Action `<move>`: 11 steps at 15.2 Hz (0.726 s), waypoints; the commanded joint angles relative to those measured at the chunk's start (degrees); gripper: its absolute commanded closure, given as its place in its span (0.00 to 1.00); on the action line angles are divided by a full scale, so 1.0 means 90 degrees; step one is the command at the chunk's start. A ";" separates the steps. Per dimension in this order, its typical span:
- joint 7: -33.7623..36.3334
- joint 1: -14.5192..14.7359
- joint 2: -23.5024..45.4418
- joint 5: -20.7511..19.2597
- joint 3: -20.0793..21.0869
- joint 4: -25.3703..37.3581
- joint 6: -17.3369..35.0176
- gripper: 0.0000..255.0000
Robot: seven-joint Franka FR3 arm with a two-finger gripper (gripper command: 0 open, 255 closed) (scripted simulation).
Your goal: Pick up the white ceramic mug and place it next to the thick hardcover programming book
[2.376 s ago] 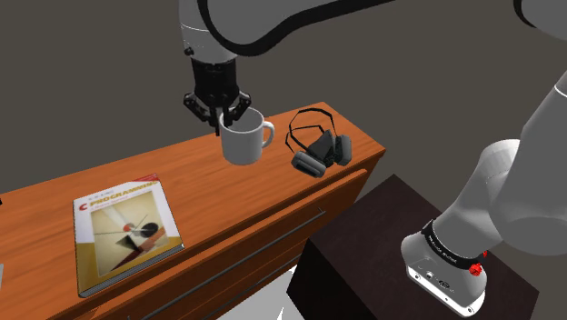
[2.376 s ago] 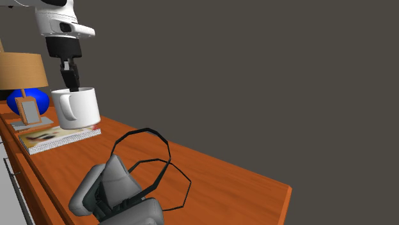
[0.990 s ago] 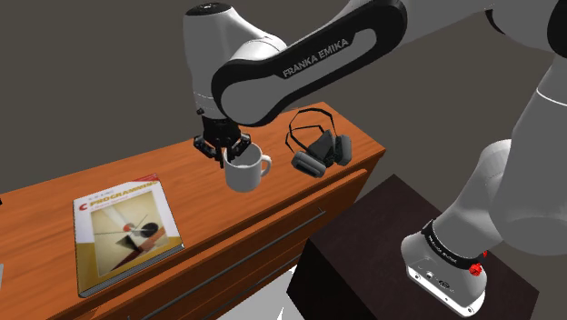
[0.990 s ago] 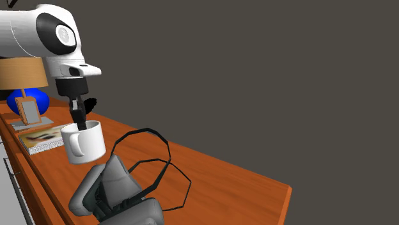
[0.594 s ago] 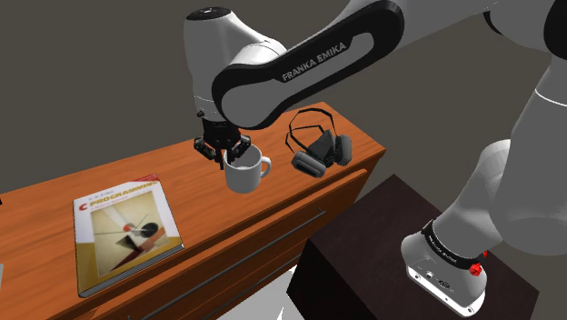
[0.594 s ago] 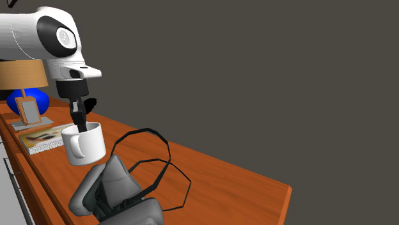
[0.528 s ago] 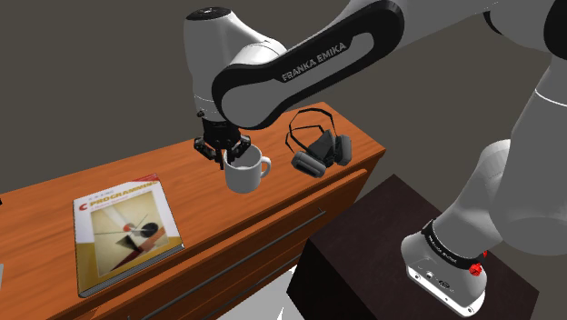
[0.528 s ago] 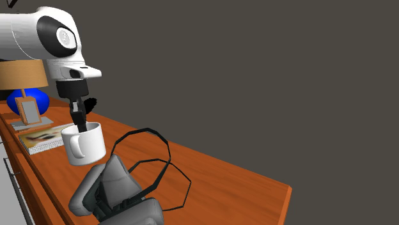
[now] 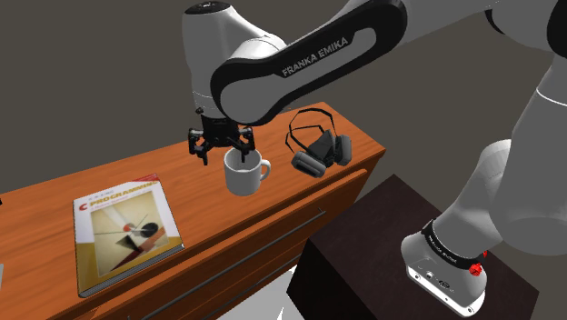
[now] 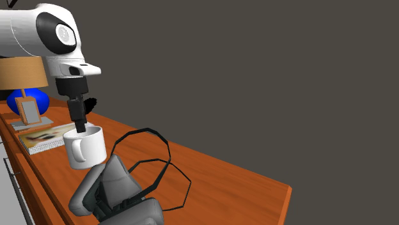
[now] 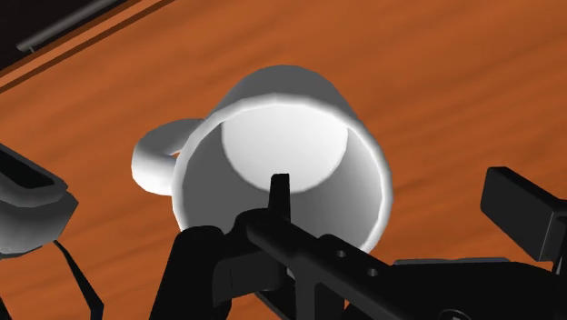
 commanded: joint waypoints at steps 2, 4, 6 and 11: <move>-0.0053 -0.0014 -0.0246 0.0081 0.0028 0.0209 -0.0450 0.00; -0.0068 -0.0016 -0.0312 0.0103 0.0034 0.0295 -0.0600 0.00; -0.0068 -0.0016 -0.0312 0.0103 0.0034 0.0295 -0.0600 0.00; -0.0068 -0.0016 -0.0312 0.0103 0.0034 0.0294 -0.0599 0.00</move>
